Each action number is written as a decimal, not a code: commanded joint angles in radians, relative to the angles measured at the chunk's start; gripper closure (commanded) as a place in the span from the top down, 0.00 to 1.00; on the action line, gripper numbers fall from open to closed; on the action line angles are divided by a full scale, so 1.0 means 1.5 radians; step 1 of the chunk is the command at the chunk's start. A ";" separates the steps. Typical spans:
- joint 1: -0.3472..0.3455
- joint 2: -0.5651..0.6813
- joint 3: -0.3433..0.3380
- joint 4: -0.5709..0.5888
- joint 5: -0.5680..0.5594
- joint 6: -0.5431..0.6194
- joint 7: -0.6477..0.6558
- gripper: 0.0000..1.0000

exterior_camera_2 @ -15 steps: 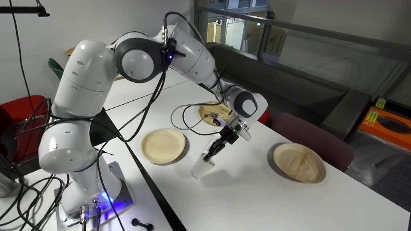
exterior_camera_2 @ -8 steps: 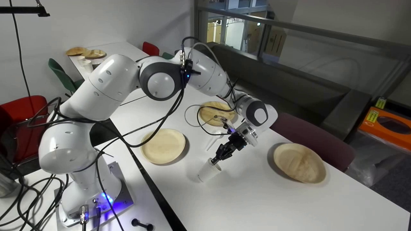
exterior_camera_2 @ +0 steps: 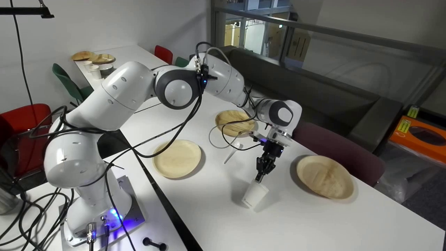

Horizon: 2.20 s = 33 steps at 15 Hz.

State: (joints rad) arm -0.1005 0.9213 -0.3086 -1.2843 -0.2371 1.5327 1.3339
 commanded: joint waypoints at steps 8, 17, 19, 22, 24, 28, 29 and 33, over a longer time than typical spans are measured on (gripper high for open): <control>-0.005 -0.116 0.056 -0.087 -0.006 0.127 -0.293 0.01; -0.028 -0.236 0.051 -0.187 0.233 0.103 -0.157 0.01; -0.033 -0.268 0.052 -0.216 0.279 0.114 -0.128 0.01; -0.039 -0.310 0.053 -0.256 0.347 0.137 -0.088 0.01; -0.043 -0.334 0.053 -0.283 0.390 0.160 -0.066 0.01; -0.045 -0.380 0.050 -0.348 0.453 0.273 -0.040 0.01; -0.044 -0.388 0.049 -0.364 0.461 0.314 -0.038 0.01; -0.040 -0.418 0.049 -0.428 0.481 0.492 -0.029 0.01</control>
State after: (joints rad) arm -0.1581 0.3810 -0.2447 -1.8088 0.4569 2.1084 1.2653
